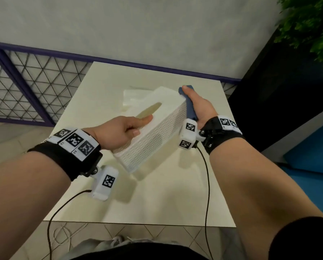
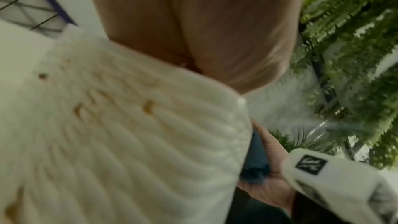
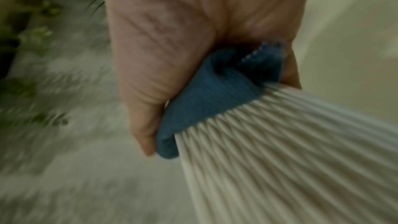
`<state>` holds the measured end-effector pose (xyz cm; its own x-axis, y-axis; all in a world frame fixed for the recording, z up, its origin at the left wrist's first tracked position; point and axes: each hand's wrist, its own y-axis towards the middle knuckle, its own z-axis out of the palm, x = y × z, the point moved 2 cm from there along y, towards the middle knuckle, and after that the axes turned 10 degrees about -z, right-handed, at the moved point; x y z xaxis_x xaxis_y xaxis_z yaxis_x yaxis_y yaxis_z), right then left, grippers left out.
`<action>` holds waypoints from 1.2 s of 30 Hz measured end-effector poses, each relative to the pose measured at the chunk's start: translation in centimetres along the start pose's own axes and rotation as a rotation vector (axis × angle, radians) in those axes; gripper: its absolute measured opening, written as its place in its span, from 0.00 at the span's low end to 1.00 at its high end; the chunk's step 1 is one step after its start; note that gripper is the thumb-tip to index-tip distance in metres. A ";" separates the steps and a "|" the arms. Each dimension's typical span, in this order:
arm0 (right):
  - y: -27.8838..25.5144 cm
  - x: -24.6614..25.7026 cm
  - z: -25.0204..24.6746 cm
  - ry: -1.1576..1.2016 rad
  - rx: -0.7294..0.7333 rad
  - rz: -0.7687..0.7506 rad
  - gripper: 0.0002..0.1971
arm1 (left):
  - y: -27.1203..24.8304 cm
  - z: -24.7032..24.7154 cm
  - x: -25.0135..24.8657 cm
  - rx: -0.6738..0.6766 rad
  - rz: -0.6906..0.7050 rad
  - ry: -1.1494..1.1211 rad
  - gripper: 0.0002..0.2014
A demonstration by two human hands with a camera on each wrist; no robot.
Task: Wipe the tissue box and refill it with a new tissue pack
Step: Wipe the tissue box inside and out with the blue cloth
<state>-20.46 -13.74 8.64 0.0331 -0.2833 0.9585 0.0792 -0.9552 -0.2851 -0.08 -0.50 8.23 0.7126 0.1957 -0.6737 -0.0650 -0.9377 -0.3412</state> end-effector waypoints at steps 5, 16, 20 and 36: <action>-1.6 -1.6 0.1 0.083 -0.238 -0.029 0.15 | 0.8 -1.5 0.7 0.044 -0.037 0.238 0.22; -6.6 -3.8 4.6 0.331 -0.285 -0.070 0.08 | 1.6 4.1 -1.9 -0.699 0.131 0.623 0.48; -5.7 -2.5 1.3 0.376 -0.342 -0.114 0.25 | 0.9 2.4 -1.3 -0.830 0.167 0.447 0.47; -4.9 0.1 4.4 -0.415 0.063 -0.575 0.27 | -1.0 2.8 -2.3 -0.886 0.222 0.356 0.50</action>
<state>-16.44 -8.70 10.12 0.3442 0.3317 0.8784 0.2551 -0.9334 0.2525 -3.59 0.75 8.29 0.9261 0.0273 -0.3763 0.2214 -0.8469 0.4834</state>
